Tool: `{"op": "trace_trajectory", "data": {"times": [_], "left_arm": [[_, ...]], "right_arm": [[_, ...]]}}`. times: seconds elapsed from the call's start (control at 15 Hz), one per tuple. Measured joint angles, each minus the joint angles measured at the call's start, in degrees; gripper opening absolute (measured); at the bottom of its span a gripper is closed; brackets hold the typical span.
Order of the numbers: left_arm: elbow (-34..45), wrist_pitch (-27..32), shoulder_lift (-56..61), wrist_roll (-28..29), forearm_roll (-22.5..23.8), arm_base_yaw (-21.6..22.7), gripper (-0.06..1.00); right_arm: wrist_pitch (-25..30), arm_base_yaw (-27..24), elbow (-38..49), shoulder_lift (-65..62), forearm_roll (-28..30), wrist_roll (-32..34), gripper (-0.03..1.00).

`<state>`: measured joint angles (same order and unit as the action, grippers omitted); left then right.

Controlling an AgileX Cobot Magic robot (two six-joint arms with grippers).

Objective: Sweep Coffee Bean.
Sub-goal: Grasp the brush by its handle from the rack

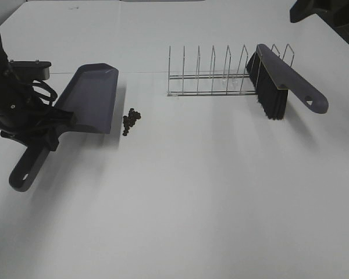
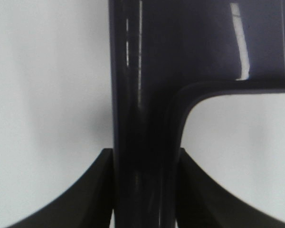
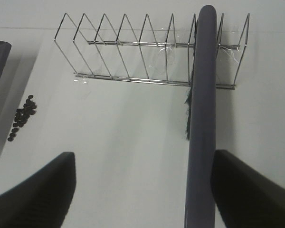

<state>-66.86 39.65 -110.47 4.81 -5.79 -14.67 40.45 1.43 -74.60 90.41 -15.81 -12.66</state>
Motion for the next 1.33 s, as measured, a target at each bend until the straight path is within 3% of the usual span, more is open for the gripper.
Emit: {"op": "trace_trajectory", "data": {"times": [0.27,0.33,0.73,1.0,1.33], "left_arm": [[0.0,-0.06,0.0,0.0,0.0,0.0,0.32],[0.0,-0.06,0.0,0.0,0.0,0.0,0.32],[0.0,0.34,0.0,0.0,0.0,0.0,0.32],[0.0,0.4,0.0,0.0,0.0,0.0,0.32],[0.0,0.4,0.0,0.0,-0.06,0.0,0.32]], "right_arm": [[8.42,0.0,-19.02,16.04,2.41,0.0,0.66],[11.4,0.46,-26.59,22.46,5.56,0.97,0.66],[16.33,1.32,-44.46,39.3,14.84,9.05,0.63],[17.65,1.32,-50.36,47.44,17.48,9.17,0.61],[17.65,1.32,-50.42,52.14,18.96,9.22,0.58]]}}
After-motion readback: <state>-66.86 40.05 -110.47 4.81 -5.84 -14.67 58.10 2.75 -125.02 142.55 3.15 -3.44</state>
